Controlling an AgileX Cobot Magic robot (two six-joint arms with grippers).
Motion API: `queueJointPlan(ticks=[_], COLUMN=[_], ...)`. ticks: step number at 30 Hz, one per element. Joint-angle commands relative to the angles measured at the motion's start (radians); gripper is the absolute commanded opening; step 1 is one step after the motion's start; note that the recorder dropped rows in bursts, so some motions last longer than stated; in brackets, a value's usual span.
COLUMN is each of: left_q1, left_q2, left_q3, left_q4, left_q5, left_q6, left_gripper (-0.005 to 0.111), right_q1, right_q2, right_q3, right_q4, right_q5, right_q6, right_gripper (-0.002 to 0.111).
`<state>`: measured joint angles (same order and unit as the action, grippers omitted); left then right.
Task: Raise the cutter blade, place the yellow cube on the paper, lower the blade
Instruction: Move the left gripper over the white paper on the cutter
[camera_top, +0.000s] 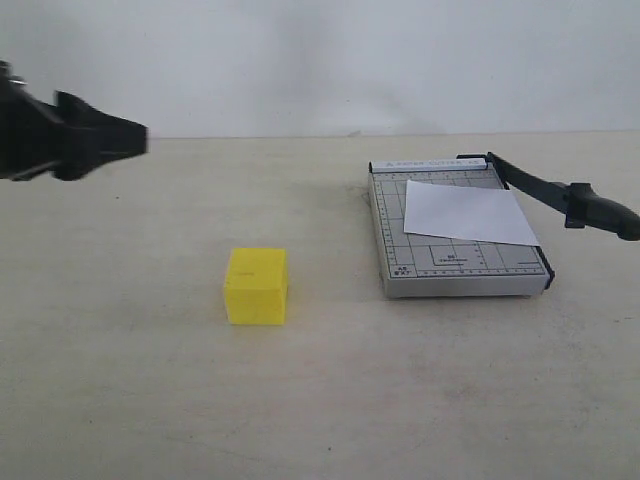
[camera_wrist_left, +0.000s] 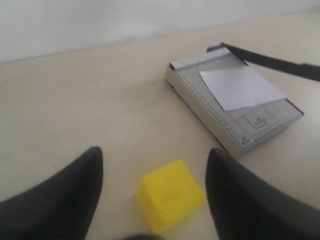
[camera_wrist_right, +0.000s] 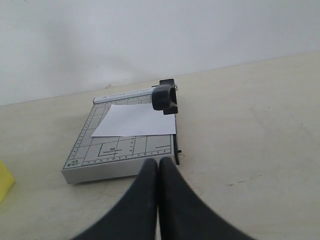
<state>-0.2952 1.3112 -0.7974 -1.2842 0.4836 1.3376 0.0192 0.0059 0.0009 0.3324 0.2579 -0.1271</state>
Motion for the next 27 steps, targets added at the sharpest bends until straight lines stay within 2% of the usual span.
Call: queueJointPlan(ticks=[1, 4, 6, 7, 10, 18, 23, 27], left_q1=[-0.198, -0.322, -0.375, -0.397, -0.441, -0.505, -0.507, -0.507], left_q2=[0.23, 0.363, 0.421, 0.461, 0.553, 0.792, 0.88, 0.933], left_q3=[-0.144, -0.262, -0.329, -0.368, -0.5, -0.807, -0.886, -0.91], left_q4=[-0.016, -0.027, -0.066, -0.082, -0.083, -0.088, -0.088, -0.093], left_q5=[-0.067, -0.165, -0.246, -0.284, -0.292, -0.284, -0.195, -0.2], left_q6=[0.088, 0.114, 0.114, 0.114, 0.145, 0.142, 0.135, 0.135], left_gripper=[0.052, 0.045, 0.034, 0.024, 0.005, 0.005, 0.005, 0.005], right_q1=[0.0, 0.0, 0.0, 0.0, 0.0, 0.0, 0.0, 0.0], right_q2=[-0.006, -0.006, -0.006, -0.006, -0.006, -0.006, -0.006, -0.006], right_q3=[-0.001, -0.001, -0.001, -0.001, -0.001, -0.001, -0.001, -0.001], right_q4=[-0.003, -0.003, -0.003, -0.003, -0.003, -0.003, -0.003, -0.003], right_q5=[0.003, 0.003, 0.003, 0.003, 0.003, -0.008, -0.008, -0.008], right_q6=[-0.002, -0.002, -0.002, -0.002, -0.002, -0.002, -0.002, -0.002], right_gripper=[0.0, 0.0, 0.0, 0.0, 0.0, 0.0, 0.0, 0.0])
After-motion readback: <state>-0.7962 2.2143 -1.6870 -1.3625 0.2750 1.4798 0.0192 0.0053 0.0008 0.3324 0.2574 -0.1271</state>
